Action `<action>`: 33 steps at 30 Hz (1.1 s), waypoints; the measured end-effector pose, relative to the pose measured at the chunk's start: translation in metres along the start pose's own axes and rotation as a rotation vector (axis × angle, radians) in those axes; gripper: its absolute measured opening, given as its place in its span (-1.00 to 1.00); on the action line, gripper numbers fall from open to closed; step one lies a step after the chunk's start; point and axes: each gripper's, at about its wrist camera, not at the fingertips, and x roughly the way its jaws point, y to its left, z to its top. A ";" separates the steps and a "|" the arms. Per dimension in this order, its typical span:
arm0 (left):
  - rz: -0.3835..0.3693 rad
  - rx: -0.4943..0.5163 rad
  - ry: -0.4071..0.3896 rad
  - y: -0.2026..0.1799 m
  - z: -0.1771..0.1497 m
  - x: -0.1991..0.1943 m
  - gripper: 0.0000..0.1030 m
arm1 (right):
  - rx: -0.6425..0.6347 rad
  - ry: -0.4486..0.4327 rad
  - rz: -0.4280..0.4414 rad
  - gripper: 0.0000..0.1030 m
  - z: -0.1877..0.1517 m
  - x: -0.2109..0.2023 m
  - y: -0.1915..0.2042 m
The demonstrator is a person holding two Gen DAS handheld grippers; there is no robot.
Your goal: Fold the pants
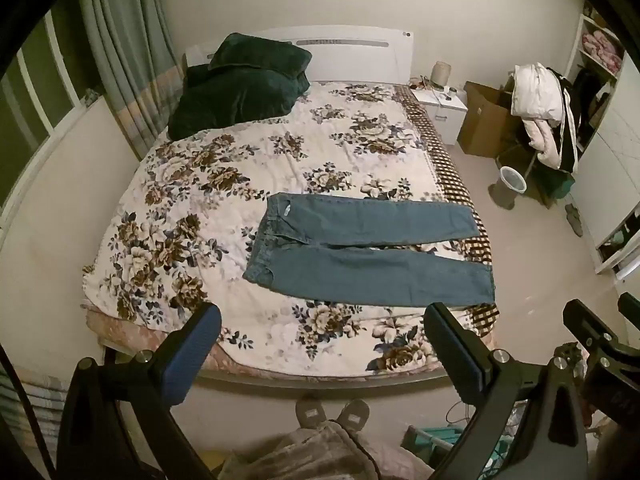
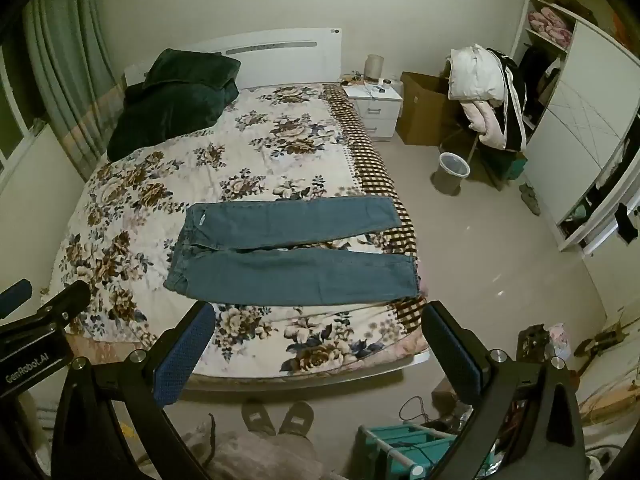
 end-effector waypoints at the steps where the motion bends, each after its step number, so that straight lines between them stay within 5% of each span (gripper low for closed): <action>1: -0.002 -0.004 0.002 0.000 0.000 0.000 1.00 | 0.003 0.000 0.001 1.00 0.000 0.000 0.000; 33: 0.006 -0.003 -0.005 -0.001 0.013 -0.008 1.00 | 0.012 0.000 0.027 1.00 -0.004 -0.003 0.013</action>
